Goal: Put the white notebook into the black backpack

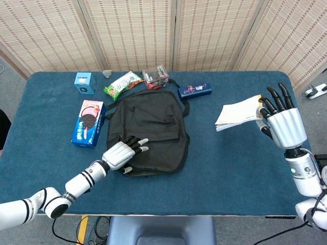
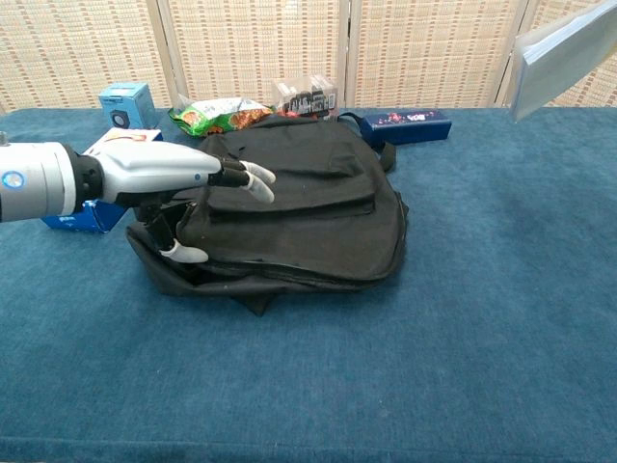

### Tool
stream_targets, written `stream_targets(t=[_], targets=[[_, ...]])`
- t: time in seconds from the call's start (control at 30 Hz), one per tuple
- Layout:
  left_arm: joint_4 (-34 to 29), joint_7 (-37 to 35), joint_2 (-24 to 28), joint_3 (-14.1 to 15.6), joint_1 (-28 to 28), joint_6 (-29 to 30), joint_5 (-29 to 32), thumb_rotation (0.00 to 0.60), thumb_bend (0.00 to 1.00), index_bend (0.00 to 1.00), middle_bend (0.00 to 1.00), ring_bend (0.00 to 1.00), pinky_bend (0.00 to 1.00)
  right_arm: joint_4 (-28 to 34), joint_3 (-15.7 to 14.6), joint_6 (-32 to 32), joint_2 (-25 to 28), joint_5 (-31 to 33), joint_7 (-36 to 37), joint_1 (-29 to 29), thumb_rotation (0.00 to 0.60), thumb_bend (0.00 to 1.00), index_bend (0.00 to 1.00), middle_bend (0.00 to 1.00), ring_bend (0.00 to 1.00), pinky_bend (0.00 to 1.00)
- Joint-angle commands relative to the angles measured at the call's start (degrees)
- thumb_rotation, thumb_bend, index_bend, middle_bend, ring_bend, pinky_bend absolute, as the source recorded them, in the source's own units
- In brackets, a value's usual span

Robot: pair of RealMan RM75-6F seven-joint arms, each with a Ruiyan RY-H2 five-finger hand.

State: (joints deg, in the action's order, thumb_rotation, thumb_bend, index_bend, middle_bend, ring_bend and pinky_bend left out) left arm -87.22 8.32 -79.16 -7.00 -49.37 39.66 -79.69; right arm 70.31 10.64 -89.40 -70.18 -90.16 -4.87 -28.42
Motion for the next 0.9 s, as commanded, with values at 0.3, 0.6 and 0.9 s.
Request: stream_targets(t=[0.3,0.6,0.9], targets=[[2.6,2.7,-3.3,-0.3,-2.7,-2.7,7.3,0.6,0.3,0.13,0.0,0.04,0.0,0.0,0.1,-0.1,-0.1,-0.4,0.3,0.7,0.6,0.6,0.59,0.37,0.14,0.04],[10.6,-5.9,-9.9,-2.2,-1.8,1.8,6.5,0.6,0.3,0.3,0.0,0.06,0.0,-0.4,0.5,-0.1,-0.6,-0.4,0.8,1.1,0.6,0.6,0.59,0.37,0.14,0.04],[17.1,-12.3,-14.3,-2.2,-0.8,6.5,3.3,0.6,0.3,0.58,0.15,0.16,0.03,-1.9,1.0,0.0,-1.5,-0.3,1.9,1.0,0.6,0.6,0.59,0.37,0.14,0.04]])
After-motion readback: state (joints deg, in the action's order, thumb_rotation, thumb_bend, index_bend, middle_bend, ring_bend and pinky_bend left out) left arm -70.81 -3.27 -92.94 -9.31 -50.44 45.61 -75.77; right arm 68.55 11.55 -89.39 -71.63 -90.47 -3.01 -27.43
